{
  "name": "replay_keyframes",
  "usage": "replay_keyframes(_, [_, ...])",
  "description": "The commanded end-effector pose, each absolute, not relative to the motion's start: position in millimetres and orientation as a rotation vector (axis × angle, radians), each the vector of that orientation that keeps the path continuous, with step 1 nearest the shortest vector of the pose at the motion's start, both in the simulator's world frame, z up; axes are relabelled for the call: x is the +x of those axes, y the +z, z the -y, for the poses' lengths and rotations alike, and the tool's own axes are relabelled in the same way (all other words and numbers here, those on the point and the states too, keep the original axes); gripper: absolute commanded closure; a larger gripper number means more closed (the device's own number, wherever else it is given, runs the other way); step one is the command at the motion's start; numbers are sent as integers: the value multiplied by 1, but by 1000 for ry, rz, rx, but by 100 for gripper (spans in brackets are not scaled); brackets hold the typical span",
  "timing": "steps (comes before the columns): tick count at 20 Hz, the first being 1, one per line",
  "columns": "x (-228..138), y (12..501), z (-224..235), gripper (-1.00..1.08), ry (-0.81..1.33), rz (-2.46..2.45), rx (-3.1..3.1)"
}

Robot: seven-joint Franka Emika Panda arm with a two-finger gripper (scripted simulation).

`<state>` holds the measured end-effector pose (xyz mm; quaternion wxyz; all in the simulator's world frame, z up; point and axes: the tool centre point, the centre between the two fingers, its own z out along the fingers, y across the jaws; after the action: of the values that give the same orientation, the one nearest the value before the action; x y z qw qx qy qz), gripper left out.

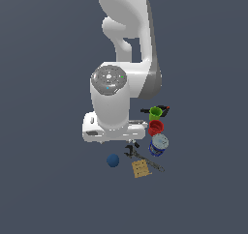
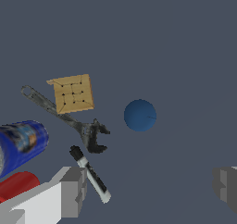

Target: Pick up a designated object from a clutter of objects.

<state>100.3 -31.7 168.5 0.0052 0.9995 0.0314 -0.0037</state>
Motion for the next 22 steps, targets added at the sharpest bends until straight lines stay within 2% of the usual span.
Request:
replay_keyframes(1, [110,147,36,-92,-8,-96,3133])
replay_keyframes(10, [127,94,46,-92,-2,-90,3139])
replay_keyframes(22, [129,76,49,-92,-2,-88,3140])
